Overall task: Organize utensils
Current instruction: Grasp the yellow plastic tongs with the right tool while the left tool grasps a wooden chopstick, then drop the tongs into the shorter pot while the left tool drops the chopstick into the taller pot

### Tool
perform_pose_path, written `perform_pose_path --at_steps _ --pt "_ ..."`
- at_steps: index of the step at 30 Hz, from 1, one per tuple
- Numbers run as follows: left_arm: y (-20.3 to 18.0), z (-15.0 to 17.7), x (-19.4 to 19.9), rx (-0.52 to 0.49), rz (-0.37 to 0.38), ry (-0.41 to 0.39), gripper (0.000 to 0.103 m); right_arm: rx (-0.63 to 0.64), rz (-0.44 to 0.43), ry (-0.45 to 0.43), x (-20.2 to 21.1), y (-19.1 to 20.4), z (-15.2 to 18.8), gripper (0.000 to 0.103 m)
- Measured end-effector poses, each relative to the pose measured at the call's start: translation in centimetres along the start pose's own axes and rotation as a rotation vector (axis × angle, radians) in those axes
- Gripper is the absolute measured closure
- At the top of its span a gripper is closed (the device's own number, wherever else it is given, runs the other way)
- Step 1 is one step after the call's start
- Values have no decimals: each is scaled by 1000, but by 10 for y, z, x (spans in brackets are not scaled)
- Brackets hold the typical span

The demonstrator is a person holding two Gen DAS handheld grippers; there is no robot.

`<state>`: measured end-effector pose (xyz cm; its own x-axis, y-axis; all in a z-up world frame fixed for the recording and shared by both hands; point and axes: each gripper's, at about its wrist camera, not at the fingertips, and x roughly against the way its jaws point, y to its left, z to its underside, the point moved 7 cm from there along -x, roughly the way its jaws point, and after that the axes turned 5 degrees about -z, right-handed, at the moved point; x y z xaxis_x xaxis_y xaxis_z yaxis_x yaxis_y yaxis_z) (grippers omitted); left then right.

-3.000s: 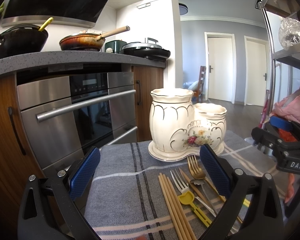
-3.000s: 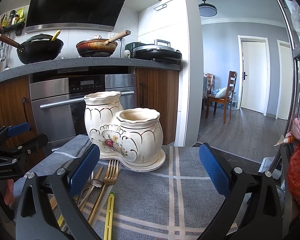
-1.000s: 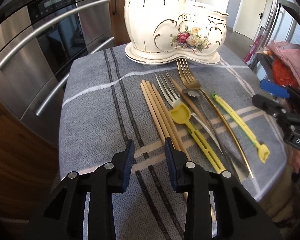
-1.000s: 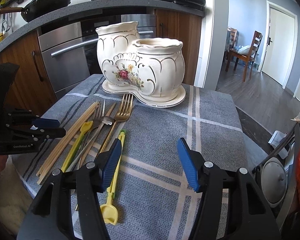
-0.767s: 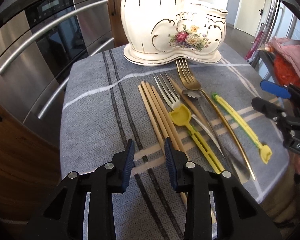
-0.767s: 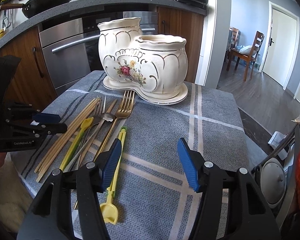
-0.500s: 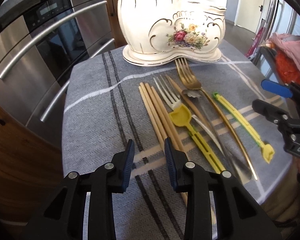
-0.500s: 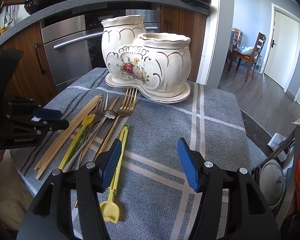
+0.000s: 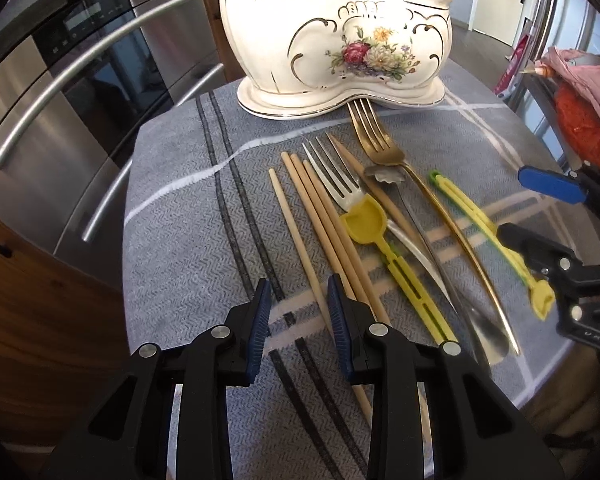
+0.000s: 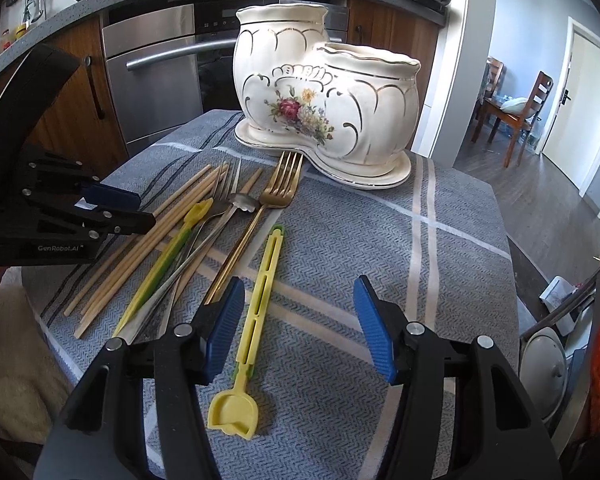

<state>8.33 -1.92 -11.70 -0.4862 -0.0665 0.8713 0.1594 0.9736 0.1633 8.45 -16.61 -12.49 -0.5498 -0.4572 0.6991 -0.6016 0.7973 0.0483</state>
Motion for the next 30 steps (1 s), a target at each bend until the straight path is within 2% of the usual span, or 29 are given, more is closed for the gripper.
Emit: perform_pose_path --at_steps 1,2,3,4,6,8,11,13,18,21,24,30 --pt "0 -1 -1 5 3 -1 75 -2 -5 5 -1 1 0 51" --pt "0 -2 -2 10 6 -2 84 -4 -11 10 -2 1 1 52" --pt "0 -4 -3 11 2 -6 93 -5 -18 15 -4 3 1 56" --pt "1 -6 -4 7 -13 -12 95 -4 -21 21 -5 4 2 64" --pt "-1 -6 -5 -4 -23 -29 97 -2 -27 31 -9 5 4 67" --pt "-2 -7 -5 -17 -29 -54 97 1 -29 44 -13 6 5 77" --pt "0 -6 -5 -7 -27 -80 97 4 -30 41 -16 9 4 83" --pt "1 -5 -4 0 -36 -84 98 1 -45 43 -17 11 4 92" --pt "9 -1 -1 28 -26 -104 98 -32 -59 19 -13 7 2 93" --pt "16 2 8 53 -5 -136 98 -53 -60 -22 -3 0 -3 93" --pt "26 3 26 77 33 -214 98 -103 -84 -95 13 -10 -12 93" --pt "53 -11 64 137 70 -390 98 -143 -74 -313 54 -22 -48 93"
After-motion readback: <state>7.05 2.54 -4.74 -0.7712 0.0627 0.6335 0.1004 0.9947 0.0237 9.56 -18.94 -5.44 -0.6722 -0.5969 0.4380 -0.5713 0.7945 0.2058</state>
